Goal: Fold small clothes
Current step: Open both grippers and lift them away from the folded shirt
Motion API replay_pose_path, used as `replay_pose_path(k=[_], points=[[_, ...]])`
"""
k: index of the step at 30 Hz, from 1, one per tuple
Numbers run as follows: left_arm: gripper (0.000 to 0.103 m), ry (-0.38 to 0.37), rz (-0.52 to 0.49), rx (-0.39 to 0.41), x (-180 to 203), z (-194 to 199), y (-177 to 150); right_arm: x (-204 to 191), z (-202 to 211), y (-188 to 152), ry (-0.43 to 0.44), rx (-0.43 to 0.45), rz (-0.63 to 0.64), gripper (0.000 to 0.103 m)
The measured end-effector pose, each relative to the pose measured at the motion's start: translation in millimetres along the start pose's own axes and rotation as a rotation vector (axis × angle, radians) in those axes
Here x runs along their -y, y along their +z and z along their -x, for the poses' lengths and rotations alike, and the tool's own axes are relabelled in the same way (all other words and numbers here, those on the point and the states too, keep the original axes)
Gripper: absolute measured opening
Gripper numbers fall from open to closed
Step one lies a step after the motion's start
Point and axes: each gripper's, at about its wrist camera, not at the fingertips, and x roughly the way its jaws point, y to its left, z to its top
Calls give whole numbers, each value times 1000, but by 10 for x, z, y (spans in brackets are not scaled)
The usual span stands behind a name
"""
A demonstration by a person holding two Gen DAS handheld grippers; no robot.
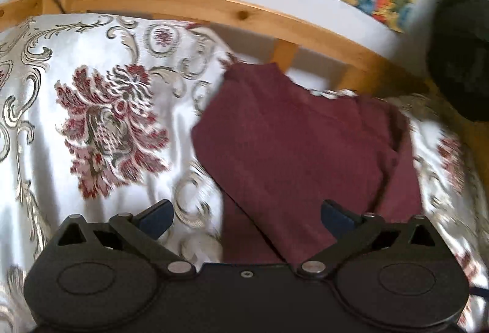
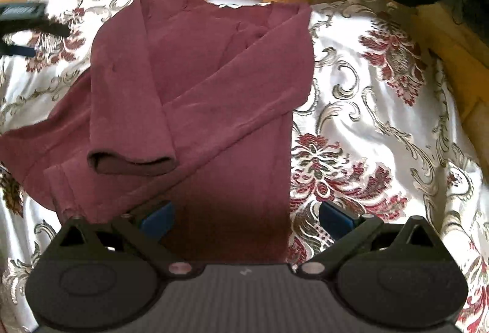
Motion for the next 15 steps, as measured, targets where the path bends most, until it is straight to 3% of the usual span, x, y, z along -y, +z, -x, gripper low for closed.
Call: replay_pose_path(k=[11, 15], points=[[102, -97, -272, -94, 447, 599, -590, -92, 122, -133, 70, -66, 67, 103], [102, -77, -347, -141, 540, 631, -722, -231, 126, -177, 93, -88, 130, 103]])
